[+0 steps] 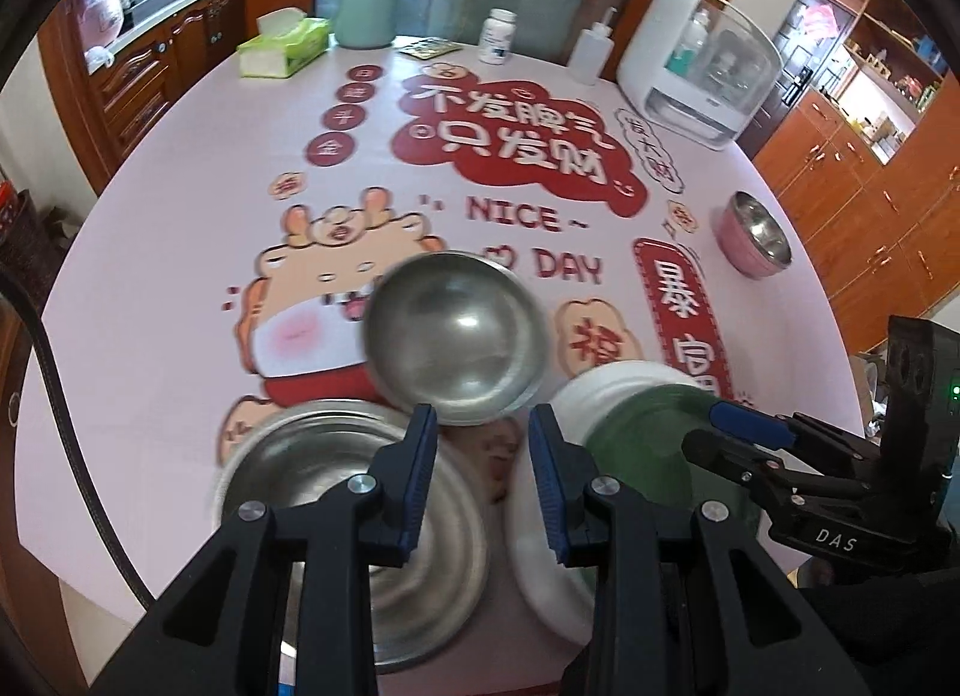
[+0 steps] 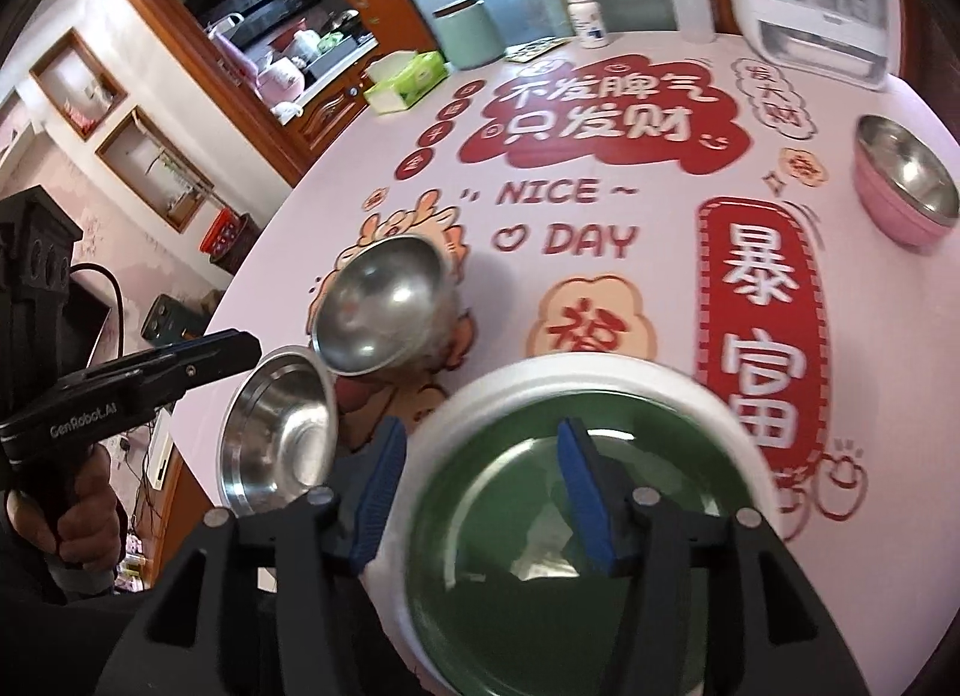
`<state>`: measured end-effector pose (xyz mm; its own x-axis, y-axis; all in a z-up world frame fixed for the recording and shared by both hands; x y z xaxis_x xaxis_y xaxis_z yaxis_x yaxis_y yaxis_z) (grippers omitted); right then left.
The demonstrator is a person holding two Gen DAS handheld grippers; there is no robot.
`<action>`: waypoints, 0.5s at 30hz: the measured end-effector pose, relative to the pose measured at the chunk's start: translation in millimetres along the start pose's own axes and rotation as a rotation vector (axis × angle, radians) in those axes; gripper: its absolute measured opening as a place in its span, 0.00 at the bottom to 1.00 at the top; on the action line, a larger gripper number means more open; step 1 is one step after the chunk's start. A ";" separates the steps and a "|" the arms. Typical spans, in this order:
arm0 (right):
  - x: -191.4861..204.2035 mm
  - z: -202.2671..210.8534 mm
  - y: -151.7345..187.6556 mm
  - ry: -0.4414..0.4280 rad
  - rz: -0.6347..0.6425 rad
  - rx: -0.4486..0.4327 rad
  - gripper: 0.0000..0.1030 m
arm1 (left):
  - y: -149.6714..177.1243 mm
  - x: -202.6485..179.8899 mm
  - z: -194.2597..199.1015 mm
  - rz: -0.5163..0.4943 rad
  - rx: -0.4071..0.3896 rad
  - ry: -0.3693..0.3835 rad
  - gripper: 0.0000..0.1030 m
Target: Organize plates and bowls
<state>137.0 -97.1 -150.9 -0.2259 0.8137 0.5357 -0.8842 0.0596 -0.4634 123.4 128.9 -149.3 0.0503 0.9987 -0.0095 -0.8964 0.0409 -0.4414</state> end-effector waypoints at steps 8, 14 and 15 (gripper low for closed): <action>-44.5 44.3 6.4 0.006 -0.032 -0.037 0.51 | -1.7 -63.5 10.8 -0.018 -0.004 -0.002 0.31; -80.5 77.9 10.0 0.025 -0.053 -0.063 0.51 | -8.6 -113.9 15.6 -0.034 -0.017 0.002 0.39; -86.3 83.5 10.6 0.029 -0.055 -0.068 0.51 | -9.6 -122.9 16.0 -0.036 -0.020 0.002 0.40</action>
Point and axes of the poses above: each gripper's, at about its wrist camera, not at the fingertips, and z roughly against the way its jaws point, x to its left, y to its underside, the point moved 4 cm from there along -z, roughly the way its jaws point, and after that the axes turned 15 degrees about -y, right-handed, at the moved point
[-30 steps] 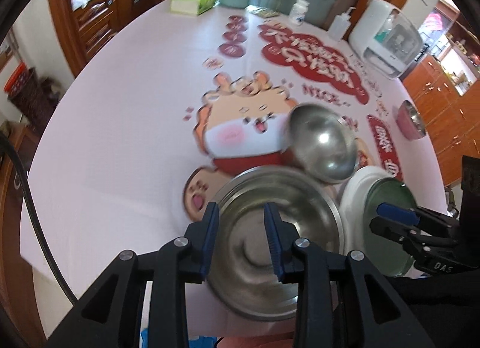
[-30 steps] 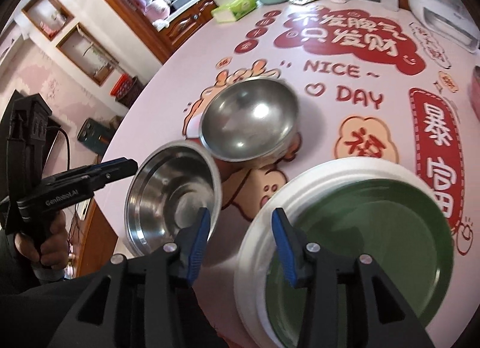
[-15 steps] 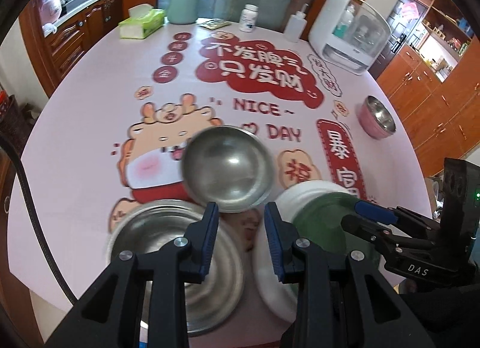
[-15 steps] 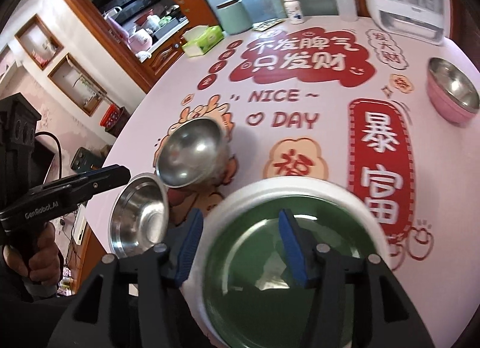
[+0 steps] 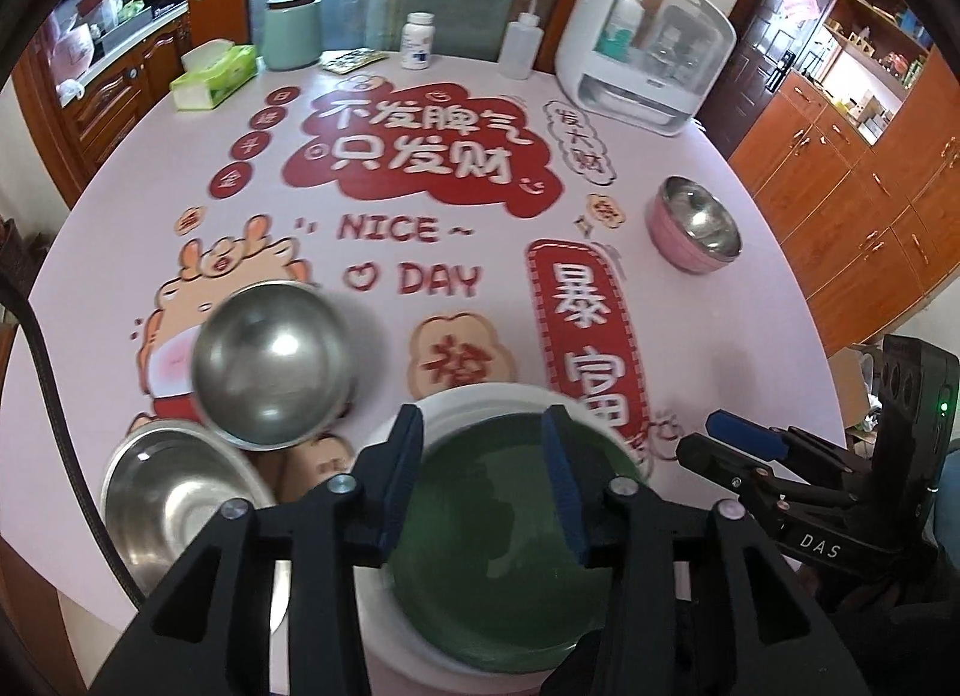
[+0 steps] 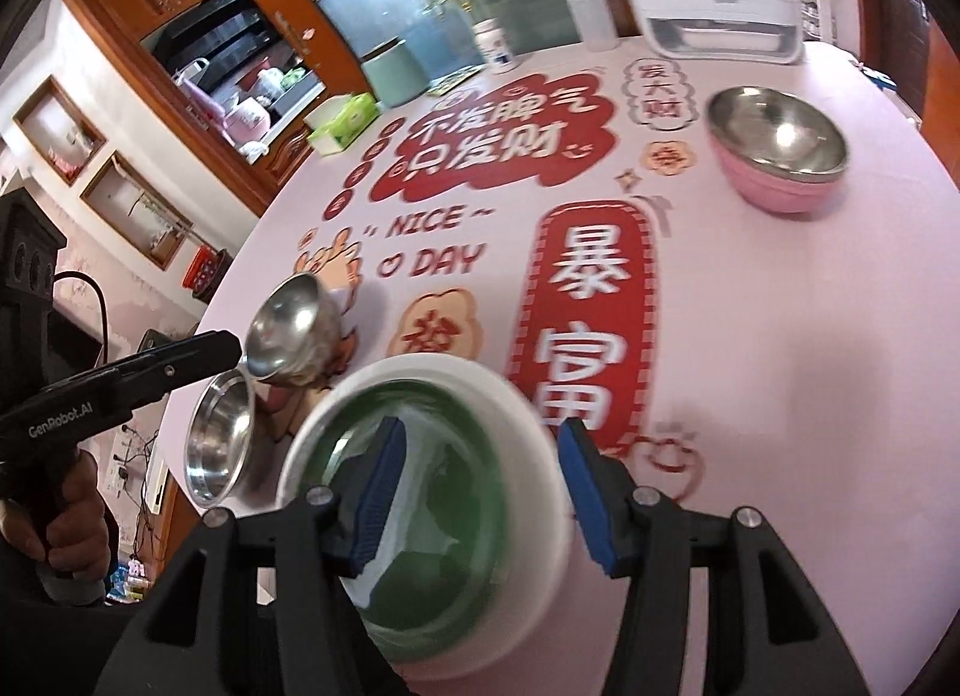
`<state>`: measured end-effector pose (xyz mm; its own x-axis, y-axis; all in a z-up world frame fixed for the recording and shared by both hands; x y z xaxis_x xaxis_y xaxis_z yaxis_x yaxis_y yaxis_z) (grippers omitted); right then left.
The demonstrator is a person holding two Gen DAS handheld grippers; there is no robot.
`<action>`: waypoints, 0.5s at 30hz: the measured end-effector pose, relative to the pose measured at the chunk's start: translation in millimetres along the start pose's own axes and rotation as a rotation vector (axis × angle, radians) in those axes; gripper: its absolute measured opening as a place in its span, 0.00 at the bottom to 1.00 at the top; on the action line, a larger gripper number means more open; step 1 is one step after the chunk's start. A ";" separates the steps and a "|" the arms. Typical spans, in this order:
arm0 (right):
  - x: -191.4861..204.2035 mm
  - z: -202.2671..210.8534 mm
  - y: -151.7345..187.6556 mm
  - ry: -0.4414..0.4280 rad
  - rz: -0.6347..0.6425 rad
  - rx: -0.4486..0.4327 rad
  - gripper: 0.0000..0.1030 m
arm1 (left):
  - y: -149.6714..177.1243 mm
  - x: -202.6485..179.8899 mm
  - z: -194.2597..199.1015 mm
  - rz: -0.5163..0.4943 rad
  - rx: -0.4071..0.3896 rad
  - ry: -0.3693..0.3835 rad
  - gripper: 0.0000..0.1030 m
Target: Organize plates and bowls
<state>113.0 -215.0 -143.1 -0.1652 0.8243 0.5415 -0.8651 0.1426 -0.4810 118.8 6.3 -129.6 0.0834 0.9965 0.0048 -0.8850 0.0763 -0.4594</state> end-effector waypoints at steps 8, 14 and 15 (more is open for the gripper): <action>-46.3 40.2 -0.7 0.037 0.000 -0.017 0.52 | -9.3 -59.6 -3.6 -0.002 -0.003 0.015 0.45; -79.8 68.9 -8.9 0.079 -0.011 -0.052 0.52 | -20.9 -101.7 -11.4 -0.028 -0.002 0.016 0.49; -86.1 74.6 -11.7 0.090 -0.013 -0.062 0.52 | -23.4 -107.8 -12.6 -0.034 -0.002 0.013 0.50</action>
Point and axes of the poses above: each gripper's, at about its wrist camera, not at the fingertips, and z roughly against the way its jaws point, x to its left, y to its underside, the point moved 4 cm from there along -z, roughly the way its jaws point, and after that the axes turned 15 degrees about -y, right-handed, at the moved point
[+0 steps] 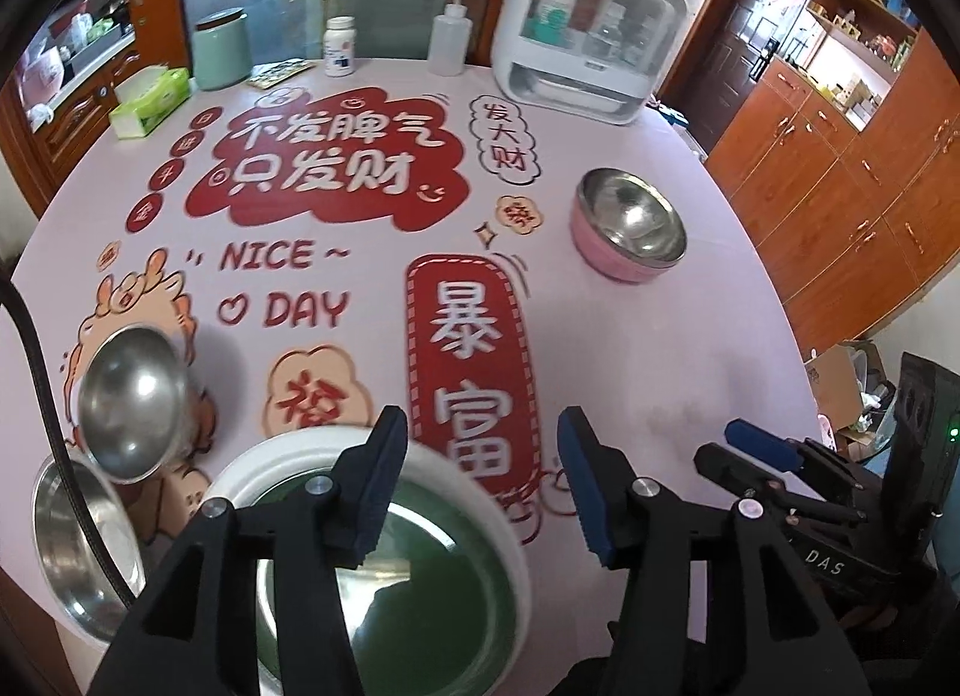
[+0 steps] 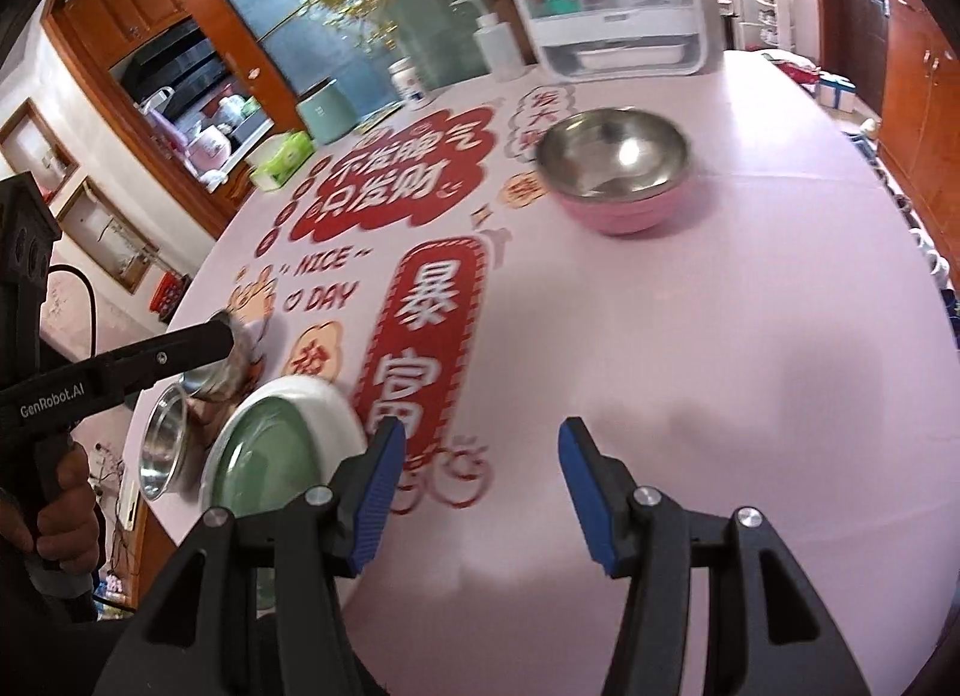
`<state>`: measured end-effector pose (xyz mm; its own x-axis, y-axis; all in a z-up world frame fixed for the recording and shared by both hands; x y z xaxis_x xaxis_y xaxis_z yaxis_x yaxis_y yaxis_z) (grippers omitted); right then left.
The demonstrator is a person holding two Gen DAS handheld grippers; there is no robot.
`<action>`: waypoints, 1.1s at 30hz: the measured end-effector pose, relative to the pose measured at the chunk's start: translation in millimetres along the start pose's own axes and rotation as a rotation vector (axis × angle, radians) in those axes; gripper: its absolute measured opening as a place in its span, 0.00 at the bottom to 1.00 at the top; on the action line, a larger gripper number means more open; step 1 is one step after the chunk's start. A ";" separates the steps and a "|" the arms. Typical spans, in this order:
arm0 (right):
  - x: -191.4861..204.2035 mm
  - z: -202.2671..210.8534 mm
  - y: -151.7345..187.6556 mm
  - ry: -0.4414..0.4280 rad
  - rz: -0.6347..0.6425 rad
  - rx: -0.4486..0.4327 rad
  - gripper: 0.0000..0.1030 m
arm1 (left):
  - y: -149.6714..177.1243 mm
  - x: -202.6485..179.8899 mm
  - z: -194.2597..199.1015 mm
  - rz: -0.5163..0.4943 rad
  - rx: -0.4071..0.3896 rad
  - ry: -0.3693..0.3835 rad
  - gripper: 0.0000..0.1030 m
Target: Organize plates and bowls
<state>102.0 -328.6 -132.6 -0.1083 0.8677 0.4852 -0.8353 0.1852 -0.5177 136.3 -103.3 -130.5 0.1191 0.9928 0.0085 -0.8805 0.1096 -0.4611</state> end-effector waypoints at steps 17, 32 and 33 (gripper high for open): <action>-52.8 27.6 -58.3 0.054 0.026 -0.095 0.67 | -64.7 -78.9 -24.9 -0.049 -0.002 -0.041 0.58; -93.3 14.7 -121.0 0.058 0.022 -0.135 0.74 | -126.5 -111.3 -62.1 -0.054 0.006 -0.078 0.60; -96.2 12.7 -124.2 0.046 0.009 -0.138 0.74 | -129.9 -113.9 -66.4 -0.055 0.010 -0.078 0.60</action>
Point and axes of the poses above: each gripper's, at about its wrist camera, not at the fingertips, and z roughly against the way its jaws point, x to its left, y to its underside, the point moved 4 cm from there along -z, roughly the way its jaws point, and after that the axes turned 15 degrees about -y, right-handed, at the moved point
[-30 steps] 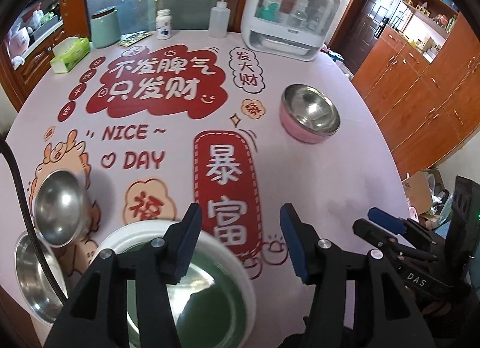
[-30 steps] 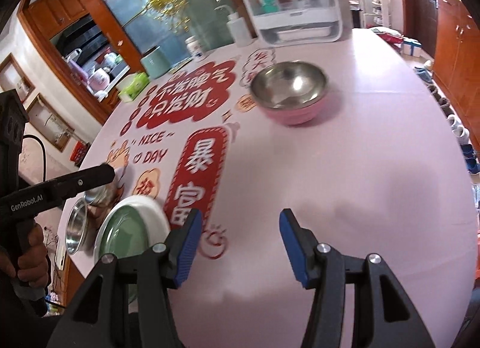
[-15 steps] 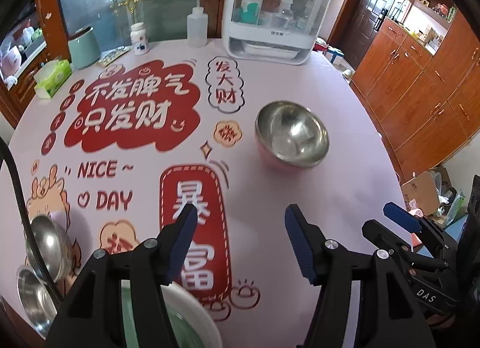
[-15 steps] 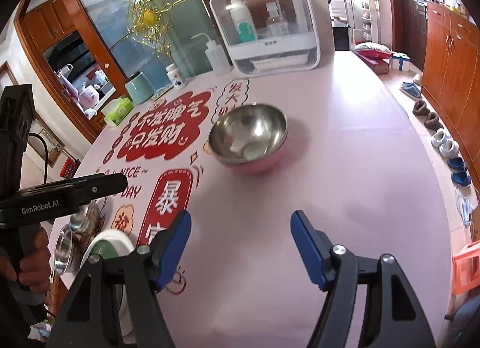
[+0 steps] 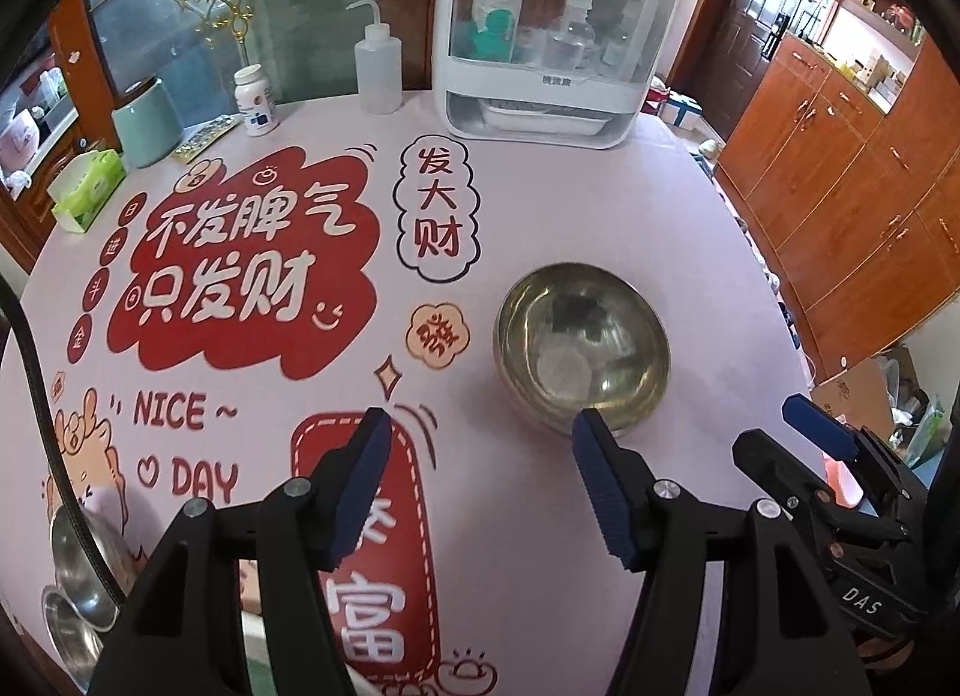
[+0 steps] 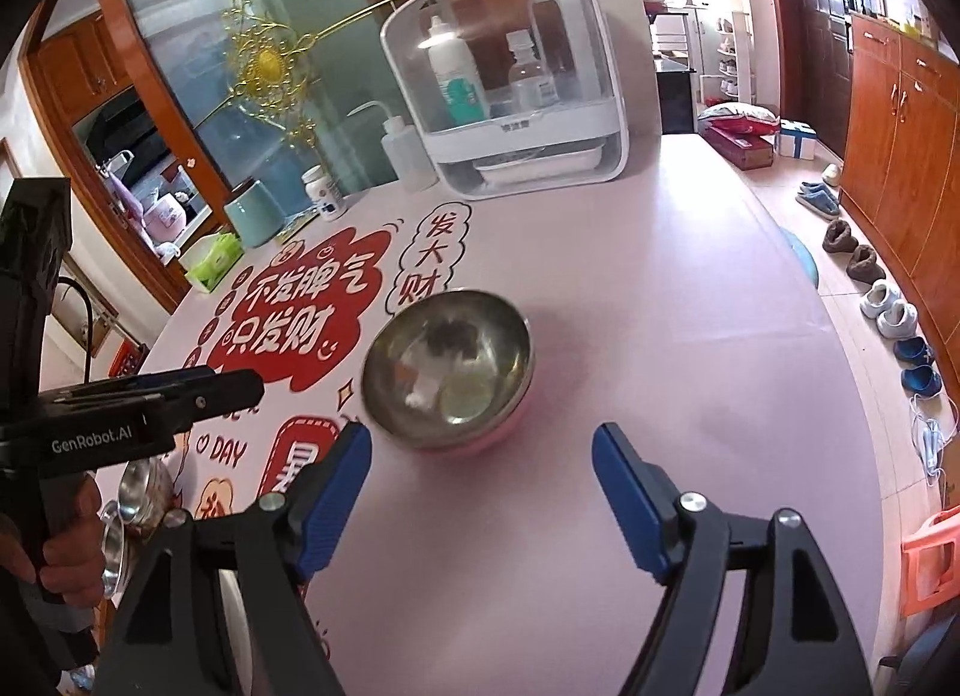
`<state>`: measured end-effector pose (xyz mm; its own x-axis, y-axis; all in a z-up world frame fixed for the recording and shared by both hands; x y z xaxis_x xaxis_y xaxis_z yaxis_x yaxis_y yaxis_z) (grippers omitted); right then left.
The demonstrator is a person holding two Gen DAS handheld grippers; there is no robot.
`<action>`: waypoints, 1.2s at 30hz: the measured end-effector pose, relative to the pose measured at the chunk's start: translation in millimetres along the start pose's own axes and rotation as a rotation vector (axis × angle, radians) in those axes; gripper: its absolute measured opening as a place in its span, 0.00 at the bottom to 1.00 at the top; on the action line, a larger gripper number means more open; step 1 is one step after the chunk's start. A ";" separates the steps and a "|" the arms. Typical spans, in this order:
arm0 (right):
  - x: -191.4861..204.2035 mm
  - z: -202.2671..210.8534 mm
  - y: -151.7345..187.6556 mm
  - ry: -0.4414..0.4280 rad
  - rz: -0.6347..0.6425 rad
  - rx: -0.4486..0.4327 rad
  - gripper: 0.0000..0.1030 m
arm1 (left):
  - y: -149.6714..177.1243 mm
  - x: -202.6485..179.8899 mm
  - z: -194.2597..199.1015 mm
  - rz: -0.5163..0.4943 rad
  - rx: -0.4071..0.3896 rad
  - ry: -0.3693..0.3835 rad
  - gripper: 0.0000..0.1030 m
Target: Organize plates and bowls
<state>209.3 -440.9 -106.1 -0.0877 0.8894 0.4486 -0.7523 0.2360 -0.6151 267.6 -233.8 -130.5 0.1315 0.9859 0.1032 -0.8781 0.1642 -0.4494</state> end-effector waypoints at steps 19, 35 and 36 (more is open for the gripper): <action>-45.3 -58.9 8.7 -0.084 -0.171 0.021 0.74 | -11.2 -37.6 -78.7 -0.033 0.087 0.049 0.60; -48.3 -76.8 16.6 -0.085 -0.167 0.046 0.40 | -2.8 -47.8 -107.0 -0.021 0.136 0.088 0.37; -48.0 -77.1 16.5 -0.087 -0.163 0.048 0.36 | -2.0 -47.7 -107.9 -0.019 0.139 0.088 0.32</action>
<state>251.4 -449.5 -187.7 -0.0168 0.8036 0.5950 -0.7911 0.3533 -0.4994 312.8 -277.7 -230.3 0.1826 0.9827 0.0299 -0.9295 0.1824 -0.3205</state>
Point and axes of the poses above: each gripper's, at about its wrist camera, not at the fingertips, and z roughly against the way its jaws point, x to its left, y to its underside, the point moved 4 cm from there along -z, roughly the way its jaws point, and after that the axes turned 15 degrees about -y, right-handed, at the moved point
